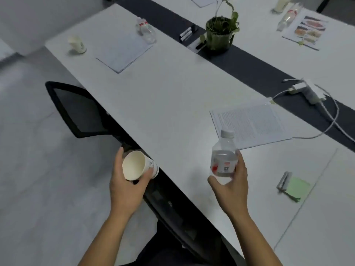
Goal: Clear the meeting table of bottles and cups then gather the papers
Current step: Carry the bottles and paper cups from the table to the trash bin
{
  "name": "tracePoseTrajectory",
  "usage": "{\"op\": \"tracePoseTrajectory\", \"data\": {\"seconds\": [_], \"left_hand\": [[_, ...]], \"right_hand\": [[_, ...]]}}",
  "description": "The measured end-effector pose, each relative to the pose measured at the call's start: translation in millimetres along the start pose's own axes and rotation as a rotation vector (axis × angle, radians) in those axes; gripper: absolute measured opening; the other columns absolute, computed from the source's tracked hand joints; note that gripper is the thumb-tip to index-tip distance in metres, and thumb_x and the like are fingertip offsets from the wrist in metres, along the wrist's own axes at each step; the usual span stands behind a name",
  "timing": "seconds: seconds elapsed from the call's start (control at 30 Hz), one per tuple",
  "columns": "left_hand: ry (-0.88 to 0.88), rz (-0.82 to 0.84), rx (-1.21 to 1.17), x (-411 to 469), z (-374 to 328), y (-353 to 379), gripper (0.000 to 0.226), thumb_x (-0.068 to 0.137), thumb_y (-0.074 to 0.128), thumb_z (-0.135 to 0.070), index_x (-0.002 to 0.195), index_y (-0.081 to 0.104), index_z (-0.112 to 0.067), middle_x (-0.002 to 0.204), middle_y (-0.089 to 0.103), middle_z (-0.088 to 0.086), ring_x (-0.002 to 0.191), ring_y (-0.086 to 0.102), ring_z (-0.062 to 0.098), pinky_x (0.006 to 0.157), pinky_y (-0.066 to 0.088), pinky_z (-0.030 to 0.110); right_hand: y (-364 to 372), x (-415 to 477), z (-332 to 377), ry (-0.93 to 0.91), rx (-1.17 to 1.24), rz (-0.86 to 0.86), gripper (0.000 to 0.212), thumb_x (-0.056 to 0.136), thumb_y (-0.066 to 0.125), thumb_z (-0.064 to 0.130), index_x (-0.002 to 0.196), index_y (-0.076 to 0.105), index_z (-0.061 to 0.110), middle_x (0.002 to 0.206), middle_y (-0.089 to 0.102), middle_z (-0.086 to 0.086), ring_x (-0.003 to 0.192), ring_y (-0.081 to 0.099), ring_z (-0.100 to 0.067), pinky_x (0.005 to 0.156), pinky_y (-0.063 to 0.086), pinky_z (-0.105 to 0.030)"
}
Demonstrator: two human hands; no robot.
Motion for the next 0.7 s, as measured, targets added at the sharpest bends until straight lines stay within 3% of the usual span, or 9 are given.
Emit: {"op": "tracePoseTrajectory", "data": {"seconds": [0.1,0.2,0.33,0.4,0.53,0.7], "left_hand": [[-0.094,-0.195,-0.030,-34.5,0.0,-39.3,0.093,0.077,0.083,-0.024,0.150,0.028,-0.037,0.128,0.046,-0.026,0.118,0.048,0.007,0.096,0.040,0.026],[-0.095,-0.351,-0.013,-56.2,2.0,-85.5,0.092,0.074,0.085,-0.023,0.148,0.030,-0.028,0.140,0.045,-0.009,0.121,0.047,0.011,0.098,0.041,0.030],[-0.045,-0.508,-0.089,-70.6,18.0,-153.9,0.081,0.065,0.088,-0.032,0.130,0.040,-0.028,0.115,0.049,-0.034,0.102,0.051,-0.011,0.081,0.041,0.016],[-0.025,-0.575,-0.123,-73.1,32.8,-193.0,0.075,0.062,0.080,-0.039,0.126,0.042,-0.030,0.114,0.050,-0.034,0.102,0.051,-0.013,0.077,0.040,0.010],[-0.014,-0.665,-0.167,-68.7,80.4,-282.6,0.086,0.063,0.083,-0.049,0.137,0.043,-0.032,0.132,0.049,-0.013,0.112,0.055,0.010,0.082,0.045,0.020],[-0.045,-0.781,-0.209,-58.6,138.8,-389.7,0.091,0.069,0.083,-0.034,0.146,0.034,-0.032,0.120,0.048,-0.033,0.109,0.058,0.015,0.079,0.041,0.014]], "right_hand": [[19.5,-11.7,14.3,-0.047,0.041,0.206,0.101,0.075,0.080,0.011,0.153,0.024,0.042,0.134,0.046,0.026,0.116,0.053,0.005,0.095,0.044,-0.021],[47.1,-33.2,46.3,-0.137,0.074,0.345,0.093,0.075,0.080,0.008,0.136,0.033,0.060,0.124,0.057,0.025,0.108,0.060,0.005,0.081,0.047,-0.007],[88.2,-71.5,99.1,-0.308,0.062,0.505,0.086,0.075,0.079,0.002,0.123,0.041,0.063,0.112,0.063,0.026,0.098,0.065,0.004,0.074,0.049,-0.008],[118.3,-94.2,122.8,-0.375,0.071,0.547,0.086,0.076,0.078,-0.002,0.117,0.042,0.065,0.105,0.064,0.029,0.090,0.066,0.005,0.070,0.049,-0.007],[201.1,-146.4,159.0,-0.513,0.065,0.567,0.084,0.077,0.079,0.000,0.112,0.045,0.068,0.105,0.067,0.022,0.093,0.067,-0.001,0.074,0.051,-0.010],[315.1,-208.2,187.4,-0.563,0.057,0.626,0.074,0.076,0.082,0.004,0.120,0.050,0.053,0.107,0.068,0.014,0.094,0.069,-0.008,0.081,0.058,-0.029]]}}
Point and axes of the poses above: each hand's wrist, its own x-axis towards the middle knuckle, its own y-axis out of the palm, z = x × y, the point moved 1 cm from there along x, towards the middle knuckle
